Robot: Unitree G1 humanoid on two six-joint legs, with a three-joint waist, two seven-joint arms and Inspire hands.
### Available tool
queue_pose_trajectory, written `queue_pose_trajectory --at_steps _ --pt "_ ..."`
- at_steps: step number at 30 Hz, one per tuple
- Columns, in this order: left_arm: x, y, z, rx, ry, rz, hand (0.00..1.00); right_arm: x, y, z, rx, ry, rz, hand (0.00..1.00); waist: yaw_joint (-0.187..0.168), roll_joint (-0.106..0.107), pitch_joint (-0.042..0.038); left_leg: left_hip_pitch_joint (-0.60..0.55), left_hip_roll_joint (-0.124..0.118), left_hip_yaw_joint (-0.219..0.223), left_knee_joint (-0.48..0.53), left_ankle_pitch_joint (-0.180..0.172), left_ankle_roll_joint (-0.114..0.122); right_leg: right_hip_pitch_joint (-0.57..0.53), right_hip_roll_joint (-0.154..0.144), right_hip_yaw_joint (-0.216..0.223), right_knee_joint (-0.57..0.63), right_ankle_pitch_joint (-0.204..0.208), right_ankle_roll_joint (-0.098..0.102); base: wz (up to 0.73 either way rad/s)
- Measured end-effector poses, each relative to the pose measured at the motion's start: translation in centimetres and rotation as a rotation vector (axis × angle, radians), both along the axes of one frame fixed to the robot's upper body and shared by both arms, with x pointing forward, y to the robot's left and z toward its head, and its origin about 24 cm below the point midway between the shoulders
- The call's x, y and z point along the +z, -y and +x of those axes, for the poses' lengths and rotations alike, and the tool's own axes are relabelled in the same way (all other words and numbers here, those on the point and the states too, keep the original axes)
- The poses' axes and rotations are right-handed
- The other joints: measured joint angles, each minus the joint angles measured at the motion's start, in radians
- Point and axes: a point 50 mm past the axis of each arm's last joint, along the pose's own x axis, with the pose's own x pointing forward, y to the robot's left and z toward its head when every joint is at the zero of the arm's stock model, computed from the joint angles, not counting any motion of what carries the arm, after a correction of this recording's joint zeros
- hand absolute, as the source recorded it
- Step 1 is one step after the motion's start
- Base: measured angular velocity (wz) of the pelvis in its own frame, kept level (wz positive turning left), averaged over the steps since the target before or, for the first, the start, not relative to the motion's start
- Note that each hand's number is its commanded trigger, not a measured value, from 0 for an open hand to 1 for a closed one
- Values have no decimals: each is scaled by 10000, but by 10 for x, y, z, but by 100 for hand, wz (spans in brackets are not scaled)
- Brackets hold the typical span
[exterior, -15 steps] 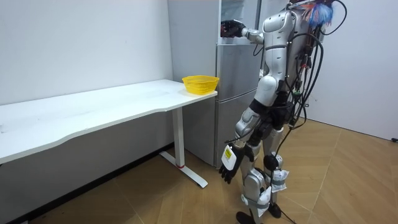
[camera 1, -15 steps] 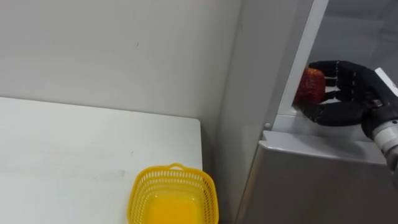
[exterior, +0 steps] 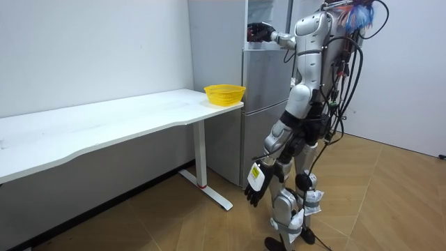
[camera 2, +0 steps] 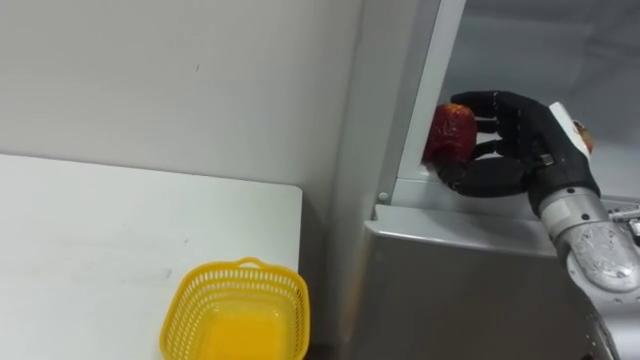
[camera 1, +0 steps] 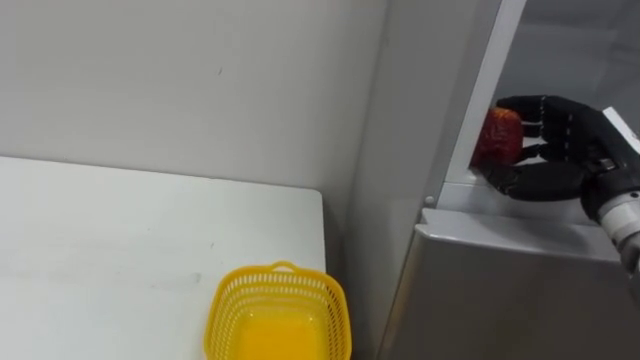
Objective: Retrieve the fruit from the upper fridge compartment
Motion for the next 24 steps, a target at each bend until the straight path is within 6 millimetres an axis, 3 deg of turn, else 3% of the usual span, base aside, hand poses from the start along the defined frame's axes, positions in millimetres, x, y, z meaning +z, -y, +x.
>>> queue_pose_trajectory --at_steps 4,11,15,24 --pt "0 0 1 8 69 94 0 0 -6 -2 62 122 147 100 -46 96 -5 14 0 25 26 -1 0 53 -7 -25 -6 0 0 0" --pt "-3 4 -3 97 37 104 0 -12 -27 -33 467 855 679 100 -85 441 -120 183 52 342 -169 10 -19 -10 52 288 -2 8 -13 -13" --pt "-4 7 -1 150 151 137 0 -19 -39 -46 676 1084 976 100 -167 544 -65 228 58 457 -201 9 -18 -51 75 482 11 28 -31 -11" --pt "-9 19 -12 191 -111 -233 0 -21 -68 -77 1805 1659 1618 100 -475 621 -58 216 69 563 -178 6 -16 -87 81 517 -6 33 -28 -2"
